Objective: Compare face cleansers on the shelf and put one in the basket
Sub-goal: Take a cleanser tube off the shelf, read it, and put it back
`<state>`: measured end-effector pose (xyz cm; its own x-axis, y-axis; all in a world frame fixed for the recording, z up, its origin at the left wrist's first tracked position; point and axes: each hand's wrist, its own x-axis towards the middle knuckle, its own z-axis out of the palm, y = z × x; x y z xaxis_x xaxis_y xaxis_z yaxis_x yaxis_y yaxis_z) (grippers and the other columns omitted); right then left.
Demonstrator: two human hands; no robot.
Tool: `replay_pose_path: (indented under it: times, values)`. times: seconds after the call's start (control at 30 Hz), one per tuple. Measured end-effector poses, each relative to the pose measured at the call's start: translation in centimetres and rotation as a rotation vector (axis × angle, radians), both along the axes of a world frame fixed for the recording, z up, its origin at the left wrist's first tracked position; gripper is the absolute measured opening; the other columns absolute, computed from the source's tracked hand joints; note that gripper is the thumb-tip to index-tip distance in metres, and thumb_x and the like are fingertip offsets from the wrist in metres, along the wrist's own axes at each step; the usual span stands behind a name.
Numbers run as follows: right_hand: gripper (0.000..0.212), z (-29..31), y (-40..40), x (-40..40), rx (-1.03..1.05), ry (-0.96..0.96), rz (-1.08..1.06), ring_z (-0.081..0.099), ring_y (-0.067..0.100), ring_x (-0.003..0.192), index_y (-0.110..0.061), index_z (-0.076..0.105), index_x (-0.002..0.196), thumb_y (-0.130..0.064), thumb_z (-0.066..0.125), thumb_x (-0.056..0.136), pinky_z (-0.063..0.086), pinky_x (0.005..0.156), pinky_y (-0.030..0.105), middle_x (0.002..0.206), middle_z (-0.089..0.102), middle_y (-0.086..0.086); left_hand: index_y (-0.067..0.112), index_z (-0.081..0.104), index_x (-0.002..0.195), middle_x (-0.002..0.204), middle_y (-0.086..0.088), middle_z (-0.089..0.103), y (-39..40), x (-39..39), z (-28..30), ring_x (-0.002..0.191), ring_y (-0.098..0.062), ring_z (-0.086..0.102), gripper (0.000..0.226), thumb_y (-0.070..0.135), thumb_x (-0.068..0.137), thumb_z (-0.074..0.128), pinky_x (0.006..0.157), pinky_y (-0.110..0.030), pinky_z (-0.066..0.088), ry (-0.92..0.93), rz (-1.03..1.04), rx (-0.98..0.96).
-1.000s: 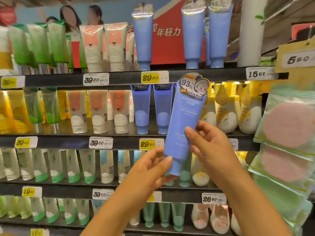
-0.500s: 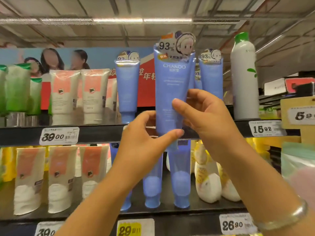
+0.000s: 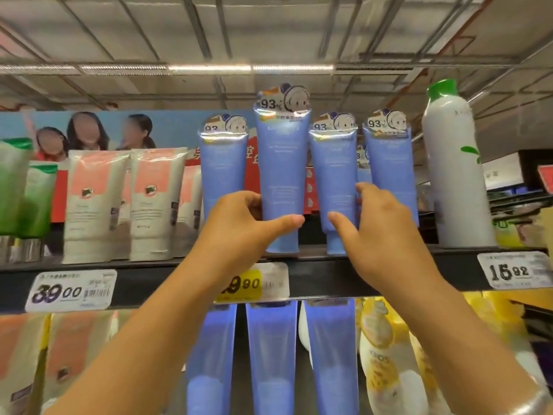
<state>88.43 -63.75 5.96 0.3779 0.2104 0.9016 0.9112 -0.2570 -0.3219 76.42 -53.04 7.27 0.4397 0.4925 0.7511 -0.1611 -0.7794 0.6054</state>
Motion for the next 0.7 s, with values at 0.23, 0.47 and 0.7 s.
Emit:
replay_pose_path:
  times: [0.23,0.47,0.7]
  values:
    - [0.043,-0.1,1.1,0.9,-0.044,0.076,0.004,0.053,0.034,0.105,-0.007,0.045,0.116,-0.038,0.059,0.089,0.034,0.07,0.032,0.115,0.056,0.015,0.024,0.064,0.076,0.089,-0.005,0.073,0.3,0.8,0.1,0.086,-0.023,0.069,0.019,0.037,0.071,0.078,0.079,-0.043,0.057,0.096,0.063,-0.03]
    - [0.05,0.6,1.2,1.7,-0.029,0.153,0.076,0.055,0.032,0.105,-0.007,0.048,0.116,-0.042,0.064,0.084,0.038,0.071,0.031,0.117,0.058,0.013,0.021,0.055,0.099,0.095,0.005,0.065,0.2,1.2,-0.4,0.086,-0.011,0.063,0.045,0.044,0.068,0.078,0.075,-0.029,0.056,0.012,0.259,0.134]
    - [0.045,0.2,1.2,2.0,0.042,0.12,0.141,0.057,0.031,0.103,-0.006,0.051,0.112,-0.038,0.066,0.084,0.043,0.074,0.033,0.113,0.061,0.014,0.019,0.053,0.097,0.092,0.004,0.062,0.4,1.6,-0.9,0.085,-0.013,0.06,0.042,0.043,0.071,0.076,0.062,-0.017,0.044,0.008,0.329,0.179]
